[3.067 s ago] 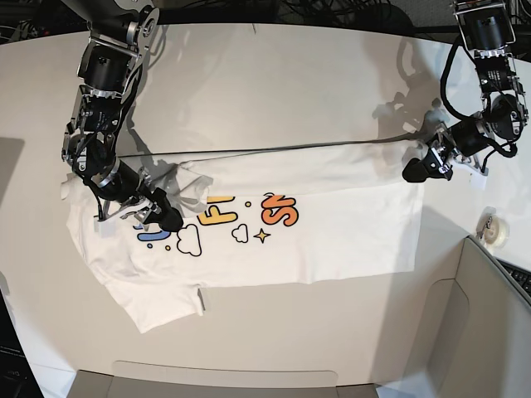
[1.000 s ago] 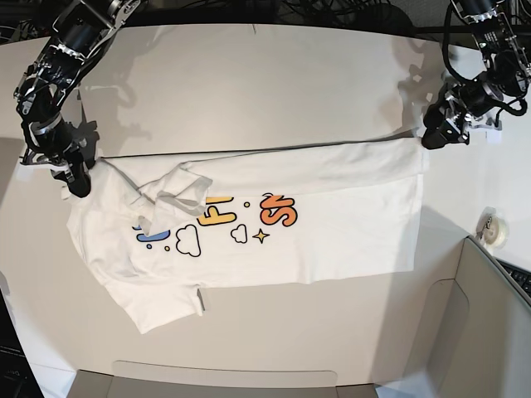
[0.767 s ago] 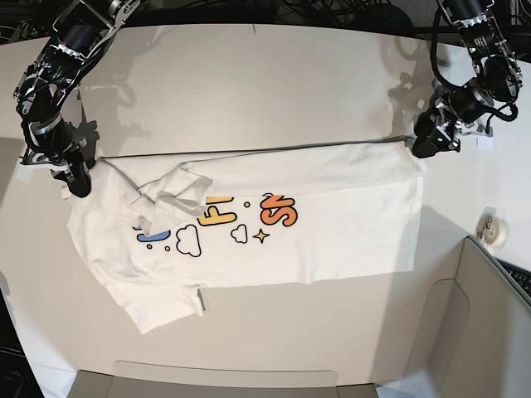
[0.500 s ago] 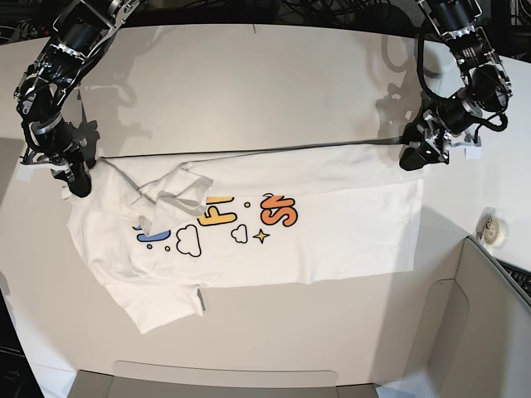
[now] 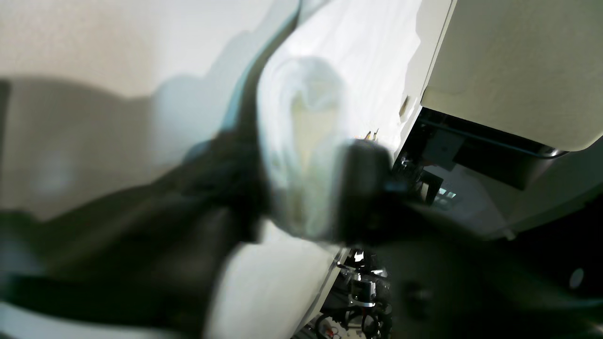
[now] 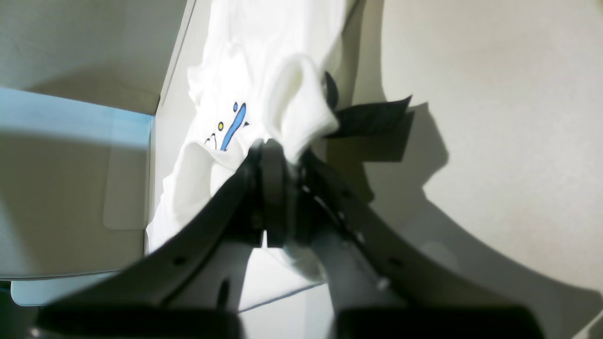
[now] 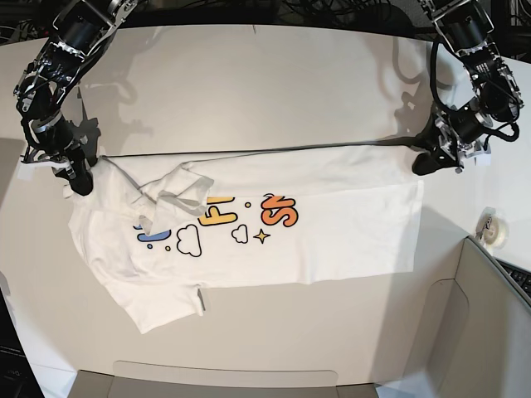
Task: Layout the t-shirt on the table in an organized manner, then fold the t-shirt properly
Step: 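Hold the folded edge with both grippers and drag the t-shirt away from the box, then release the t-shirt and raise both grippers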
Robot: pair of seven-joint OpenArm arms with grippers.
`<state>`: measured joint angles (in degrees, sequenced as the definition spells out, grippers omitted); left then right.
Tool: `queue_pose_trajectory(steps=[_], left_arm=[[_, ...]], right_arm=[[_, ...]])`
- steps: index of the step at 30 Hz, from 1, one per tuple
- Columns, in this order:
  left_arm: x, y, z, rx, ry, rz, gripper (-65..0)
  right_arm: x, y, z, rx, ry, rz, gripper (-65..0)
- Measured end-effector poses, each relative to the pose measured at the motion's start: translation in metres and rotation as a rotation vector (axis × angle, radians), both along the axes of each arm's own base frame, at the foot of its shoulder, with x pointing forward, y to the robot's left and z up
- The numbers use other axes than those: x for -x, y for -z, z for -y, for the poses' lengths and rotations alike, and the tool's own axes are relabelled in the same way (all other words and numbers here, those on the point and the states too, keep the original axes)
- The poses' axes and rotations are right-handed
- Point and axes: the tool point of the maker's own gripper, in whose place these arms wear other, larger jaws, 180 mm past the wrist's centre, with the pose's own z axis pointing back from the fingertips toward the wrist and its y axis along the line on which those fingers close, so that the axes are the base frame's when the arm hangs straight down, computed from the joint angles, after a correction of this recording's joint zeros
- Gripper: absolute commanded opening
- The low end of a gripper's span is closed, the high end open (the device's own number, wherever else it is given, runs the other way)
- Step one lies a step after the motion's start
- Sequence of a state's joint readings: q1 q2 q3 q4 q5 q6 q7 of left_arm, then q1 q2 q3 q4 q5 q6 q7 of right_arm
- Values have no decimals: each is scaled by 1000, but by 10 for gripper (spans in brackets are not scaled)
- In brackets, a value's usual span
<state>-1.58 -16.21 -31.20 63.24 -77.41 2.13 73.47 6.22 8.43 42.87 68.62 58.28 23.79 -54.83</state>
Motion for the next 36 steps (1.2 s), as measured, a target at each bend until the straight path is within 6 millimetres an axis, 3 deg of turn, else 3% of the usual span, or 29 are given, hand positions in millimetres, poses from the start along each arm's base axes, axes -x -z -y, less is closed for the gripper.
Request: queue_pose_trajectory(steps=[1,2,10,13,15,18,21,26,29,36], left_arm=[[0,0,0,0,1,0,-641],[0,0,0,1,1,0,-650],[6,-4,-6,-75,-10,32,-650],[20,-5,-12,-155,-5,18,-650],[36,-6,-5,-168,43,13,-650],[62,-2,-12,-219,58,-29,-650],[91,1,-24,-292,87,-85,-650],[123,-5,-21,-349,137,-115,-650],[134,-13,-29,-383,122,-116,-650],[151,-18,-43,-413,96,-139,-650]], right_arm=[[0,0,0,1,0,0,-650],[0,0,0,1,0,0,-650],[18,1,1,42,-40,-30,-650],[37,3,0,80,-79,-85,-650],[52,8,-3,109,-118,-138,-650],[74,11,-6,128,-149,-196,-650],[100,12,5,150,-141,-246,-650],[143,9,30,170,-98,-332,-650],[167,6,46,189,-61,-379,-650],[200,10,49,169,-50,-431,-650]])
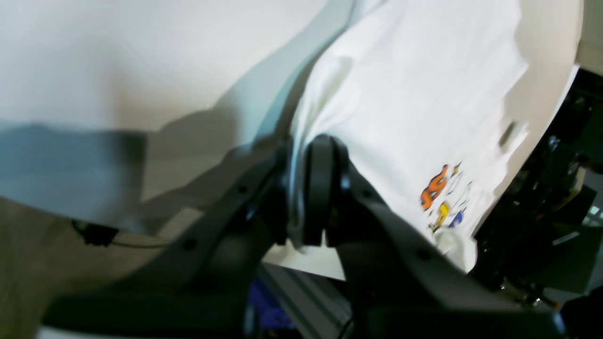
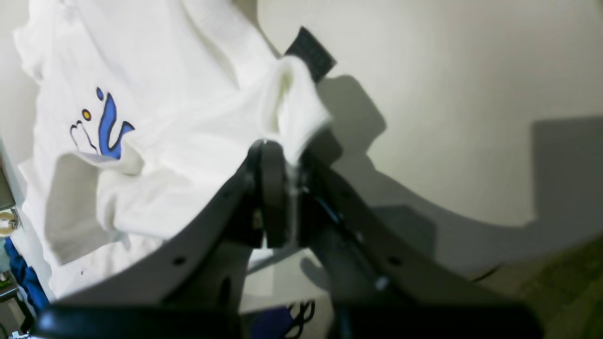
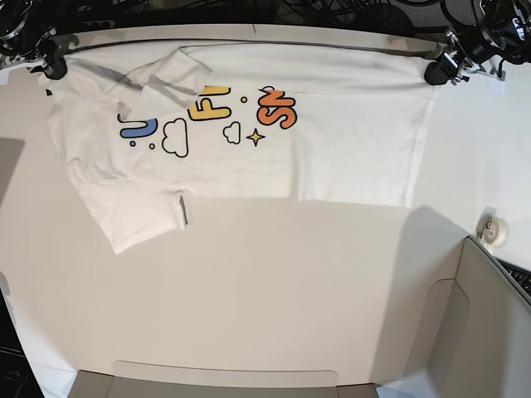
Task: Layout the t-shirt on the table in an organized manner, then fold the t-shirt properly
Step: 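Release the t-shirt and raise both grippers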
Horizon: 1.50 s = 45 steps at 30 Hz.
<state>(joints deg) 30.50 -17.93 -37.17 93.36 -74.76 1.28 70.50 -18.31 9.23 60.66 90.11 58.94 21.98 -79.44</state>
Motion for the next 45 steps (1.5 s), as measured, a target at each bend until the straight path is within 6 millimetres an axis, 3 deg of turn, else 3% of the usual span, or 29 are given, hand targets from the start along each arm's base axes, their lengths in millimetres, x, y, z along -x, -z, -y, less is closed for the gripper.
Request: queue_pose_trajectory(steps=[4,13,16,23,26,31,40,45], left_arm=[[13,5,1,0,1,-35,-650],[20,9,6,15,-12,-47,-646],[18,8,6,15,-11,-43,-590],[21,9,5,14,-13,-48,-423],[19,8,5,16,-13,-43,-400],[19,7,3,13,-21,-40,-395],[30,-19,-48,-65,-146,-4,-396],[17,-57,-62,-175,-138,93,-396]], right_arm=[[-1,-1,-1,-4,-2,8,-650],[-1,-1,0,-1,-2,6,-650],[-1,-1,0,-1,-2,5,-647],[-3,-8,10,31,-3,13,-412],[-4,-9,12,36,-6,16,-370],[-13,-21,12,17,-12,76,-365],[-27,-43,28,47,7,153,-365],[-41,-81,38,161,2,234,-365]])
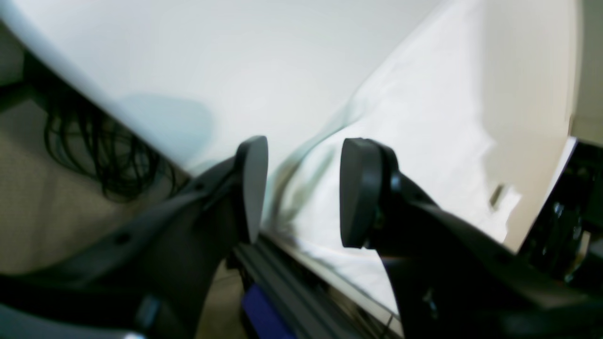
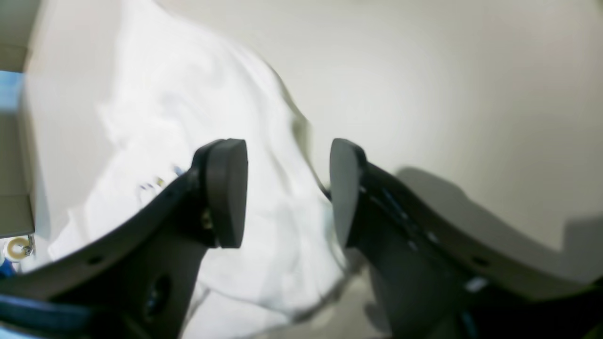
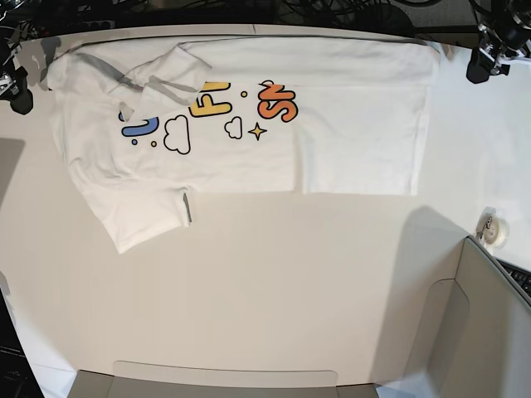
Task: Layout the t-shirt on the table in an organized manner, then fold the t-shirt properly
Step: 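Release the t-shirt and raise both grippers, then sweep the left gripper across the printed front to flatten the fold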
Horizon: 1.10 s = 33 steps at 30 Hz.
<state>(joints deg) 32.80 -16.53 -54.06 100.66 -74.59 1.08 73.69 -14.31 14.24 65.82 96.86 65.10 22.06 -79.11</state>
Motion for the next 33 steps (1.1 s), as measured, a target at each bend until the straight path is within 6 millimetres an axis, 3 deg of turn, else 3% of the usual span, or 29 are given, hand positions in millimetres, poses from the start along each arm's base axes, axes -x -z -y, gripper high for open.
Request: queue_pose_trajectory(steps=[4,8,10,12,16,19,26,33], left_arm=[[-8,-33,-11,-107,-2,62,-412],[-22,-60,3,-189,79,119,-530],[-41,-66,34,-181,215,184,-603],[-51,-53,85,-82,419,194,-644],[-53,-26,181,99,744,160,-627],[-56,-22,238,180,922,182,-615],[-29,1,327,171,1294,107,-614],[-25,3,387,42,1542,180,-614]], right_arm=[[-14,-34,-9,105,-42,69,-365],[-19,-45,-24,144,-78,92,-366],[-19,-43,-27,134,-78,92,-366],[-18,-40,-25,141,-74,77,-366],[-16,-38,-22,153,-66,59,-366],[-15,-37,-22,153,-64,52,-366],[-15,-37,-23,152,-65,53,-366],[-14,-36,-23,152,-65,50,-366]])
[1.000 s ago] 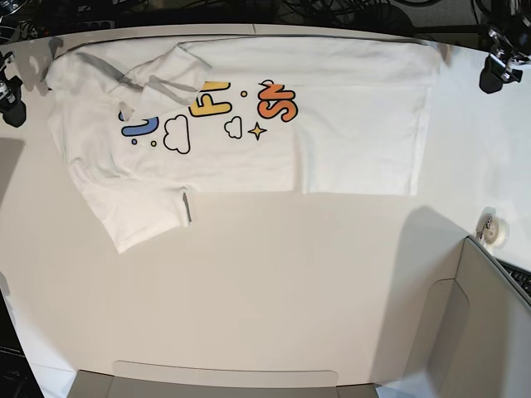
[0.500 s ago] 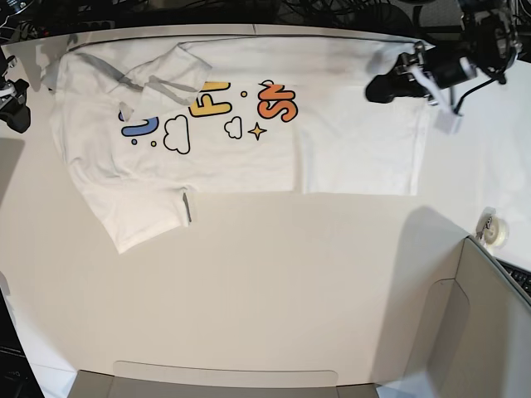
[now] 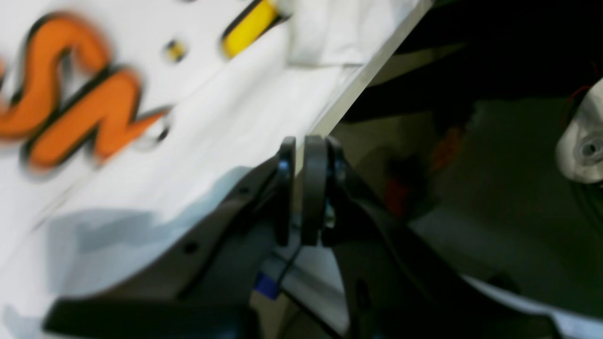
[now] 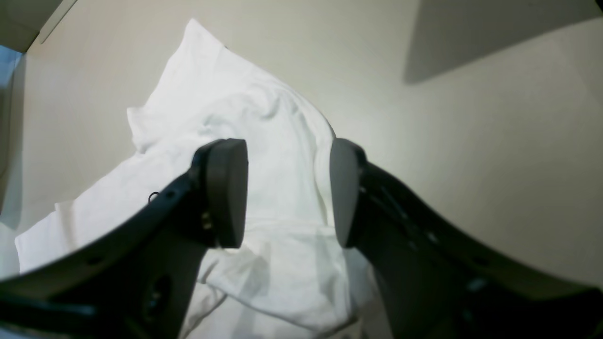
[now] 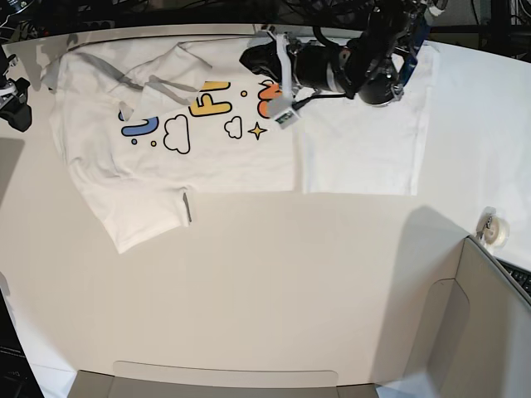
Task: Layout the t-shirt on the table in an organized manner, then fold the t-shirt properly
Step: 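Sweep the left gripper across the printed front to flatten the fold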
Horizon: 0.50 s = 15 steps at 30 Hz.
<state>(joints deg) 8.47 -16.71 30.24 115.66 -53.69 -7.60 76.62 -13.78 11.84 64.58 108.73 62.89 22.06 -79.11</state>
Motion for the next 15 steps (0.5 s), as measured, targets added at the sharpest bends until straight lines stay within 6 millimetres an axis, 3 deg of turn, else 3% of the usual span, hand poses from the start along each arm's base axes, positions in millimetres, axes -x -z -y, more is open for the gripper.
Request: queue_pose_trajectory(steps=[9,15], left_arm=[[-4,-7,56,-29,150,170,-614],[-25,-8,83,-59,189,283,-613]], right_arm=[[1,3,-2,-11,3,-2,-366],[5,11,0,-1,23,-42,-366]])
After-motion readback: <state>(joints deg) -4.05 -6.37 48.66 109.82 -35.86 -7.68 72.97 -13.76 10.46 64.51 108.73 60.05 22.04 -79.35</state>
